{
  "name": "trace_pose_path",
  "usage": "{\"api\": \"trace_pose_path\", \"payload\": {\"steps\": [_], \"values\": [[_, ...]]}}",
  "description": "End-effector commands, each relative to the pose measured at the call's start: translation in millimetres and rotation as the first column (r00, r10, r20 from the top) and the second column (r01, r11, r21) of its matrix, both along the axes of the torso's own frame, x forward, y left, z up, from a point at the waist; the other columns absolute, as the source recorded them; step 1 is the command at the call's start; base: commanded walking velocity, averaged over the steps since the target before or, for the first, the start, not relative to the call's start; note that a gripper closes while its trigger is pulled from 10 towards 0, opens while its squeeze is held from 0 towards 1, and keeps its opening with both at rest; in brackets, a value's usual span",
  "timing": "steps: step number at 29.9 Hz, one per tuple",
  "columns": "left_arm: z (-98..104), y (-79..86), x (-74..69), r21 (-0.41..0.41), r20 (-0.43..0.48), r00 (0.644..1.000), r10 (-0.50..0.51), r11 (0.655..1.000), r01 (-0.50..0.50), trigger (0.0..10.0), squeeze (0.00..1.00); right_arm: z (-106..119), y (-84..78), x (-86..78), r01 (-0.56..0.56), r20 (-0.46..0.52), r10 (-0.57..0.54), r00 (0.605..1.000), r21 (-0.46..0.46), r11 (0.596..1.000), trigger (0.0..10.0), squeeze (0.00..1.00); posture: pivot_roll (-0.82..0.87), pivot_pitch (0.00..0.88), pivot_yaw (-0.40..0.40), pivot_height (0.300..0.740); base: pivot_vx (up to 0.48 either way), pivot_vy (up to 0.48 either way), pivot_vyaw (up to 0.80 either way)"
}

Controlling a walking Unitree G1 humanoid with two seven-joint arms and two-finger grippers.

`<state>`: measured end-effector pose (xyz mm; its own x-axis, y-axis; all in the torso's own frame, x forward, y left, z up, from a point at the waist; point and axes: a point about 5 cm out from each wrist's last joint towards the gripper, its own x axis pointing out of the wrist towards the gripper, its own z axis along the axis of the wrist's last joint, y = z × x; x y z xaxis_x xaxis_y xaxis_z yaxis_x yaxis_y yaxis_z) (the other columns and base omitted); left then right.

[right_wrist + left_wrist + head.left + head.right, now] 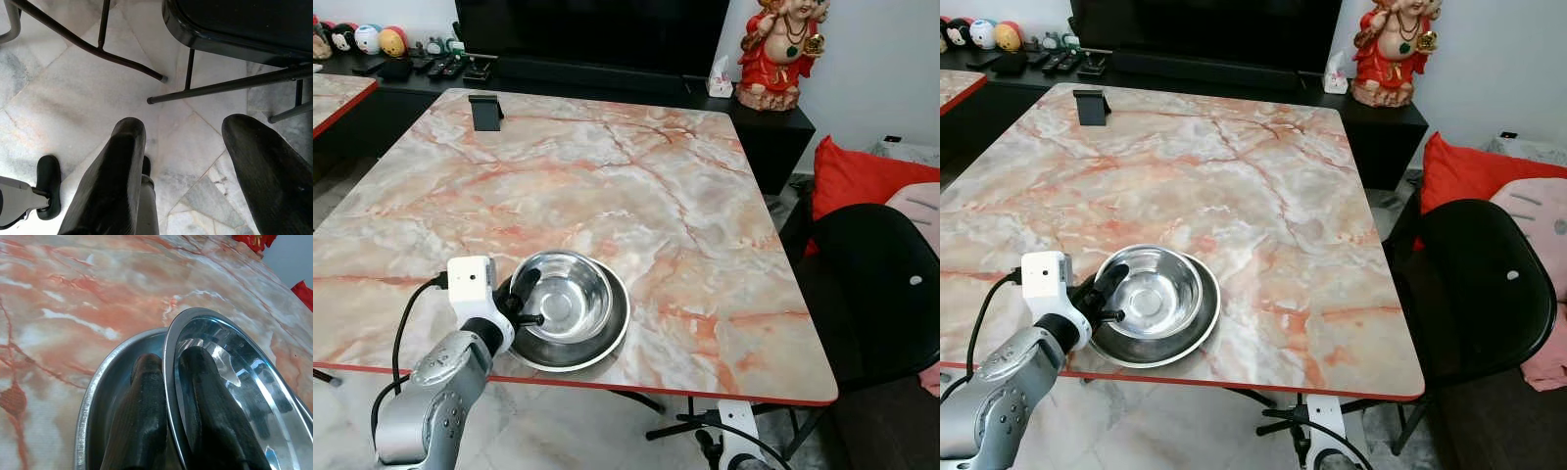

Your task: Setting the table

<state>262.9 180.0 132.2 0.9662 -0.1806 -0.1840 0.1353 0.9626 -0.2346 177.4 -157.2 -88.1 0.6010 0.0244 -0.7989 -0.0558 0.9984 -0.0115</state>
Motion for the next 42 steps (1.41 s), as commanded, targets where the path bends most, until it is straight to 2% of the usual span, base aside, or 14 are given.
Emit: {"api": "trace_pose_path", "payload": {"steps": [1,13,14,16,19,21,22,23,24,25,31,41,42], "values": [[1,-3.9,3.9,0.007,-0.001,1.000,-0.005,1.000,0.005,10.0,0.00,1,-4.1,1.0,0.004,0.000,-0.004,1.000,-0.013,1.000,10.0,0.00,0.07,0.000,-0.111,0.740,0.000,0.000,0.00],[-2,-7.0,6.7,0.001,-0.009,1.000,0.001,1.000,-0.001,10.0,0.00,1,-4.0,1.6,0.009,0.002,-0.009,1.000,-0.012,1.000,10.0,0.00,0.07,0.000,-0.108,0.740,0.000,0.000,0.00],[-2,-6.8,6.9,0.004,-0.010,1.000,-0.001,1.000,0.001,10.0,0.91,1,-3.9,1.7,0.010,0.003,-0.010,1.000,-0.012,1.000,10.0,0.00,0.07,0.000,-0.108,0.740,0.000,0.000,0.00],[-2,-5.7,6.9,0.012,-0.012,1.000,0.009,1.000,-0.009,10.0,0.85,1,-4.0,1.7,0.010,0.002,-0.010,1.000,-0.012,1.000,10.0,0.00,0.07,0.000,-0.108,0.740,0.000,0.000,0.00],[-2,-4.2,7.3,0.013,-0.010,1.000,0.018,1.000,-0.018,10.0,0.85,1,-3.9,1.8,0.008,0.002,-0.008,1.000,-0.011,1.000,10.0,0.00,0.07,0.000,-0.108,0.740,0.000,0.000,0.00],[-1,-3.3,7.9,0.014,-0.006,1.000,0.024,1.000,-0.024,10.0,0.79,1,-3.8,1.9,0.007,0.002,-0.007,1.000,-0.010,1.000,10.0,0.00,0.07,0.000,-0.109,0.740,0.000,0.000,0.00],[-1,-3.0,8.2,0.015,-0.005,1.000,0.027,1.000,-0.027,10.0,0.79,1,-3.8,2.0,0.006,0.002,-0.006,1.000,-0.010,1.000,10.0,0.00,0.07,0.000,-0.109,0.740,0.000,0.000,0.00],[0,-2.7,9.0,0.009,-0.003,0.999,0.033,0.999,-0.033,10.0,0.72,1,-3.9,2.1,0.006,0.002,-0.006,1.000,-0.010,1.000,10.0,0.00,0.07,0.000,-0.110,0.740,0.000,0.000,0.00],[1,-2.4,9.5,0.011,-0.001,0.999,0.036,0.999,-0.036,10.0,0.44,1,-3.9,2.1,0.006,0.002,-0.006,1.000,-0.010,1.000,10.0,0.00,0.07,0.000,-0.110,0.740,0.000,0.000,0.00],[2,-2.1,10.0,0.011,0.000,0.999,0.038,0.999,-0.038,10.0,0.00,1,-3.9,2.1,0.006,0.002,-0.006,1.000,-0.010,1.000,10.0,0.00,0.07,0.000,-0.110,0.740,0.000,0.000,0.00],[3,0.3,11.6,0.029,0.006,0.999,0.051,0.998,-0.051,10.0,0.00,1,-3.9,2.2,0.006,0.002,-0.006,1.000,-0.010,1.000,10.0,0.00,0.07,0.000,-0.111,0.740,0.000,0.000,0.00],[9,5.5,14.0,0.135,0.049,0.996,0.072,0.988,-0.078,10.0,0.00,1,-4.0,2.4,0.003,0.001,-0.003,1.000,-0.011,1.000,10.0,0.00,0.07,0.000,-0.113,0.740,0.000,0.000,0.00],[13,4.9,15.2,0.139,0.077,0.994,0.074,0.987,-0.085,10.0,0.00,1,-4.0,2.4,0.004,0.001,-0.004,1.000,-0.010,1.000,10.0,0.00,0.07,0.000,-0.113,0.740,0.000,0.000,0.00]]}}
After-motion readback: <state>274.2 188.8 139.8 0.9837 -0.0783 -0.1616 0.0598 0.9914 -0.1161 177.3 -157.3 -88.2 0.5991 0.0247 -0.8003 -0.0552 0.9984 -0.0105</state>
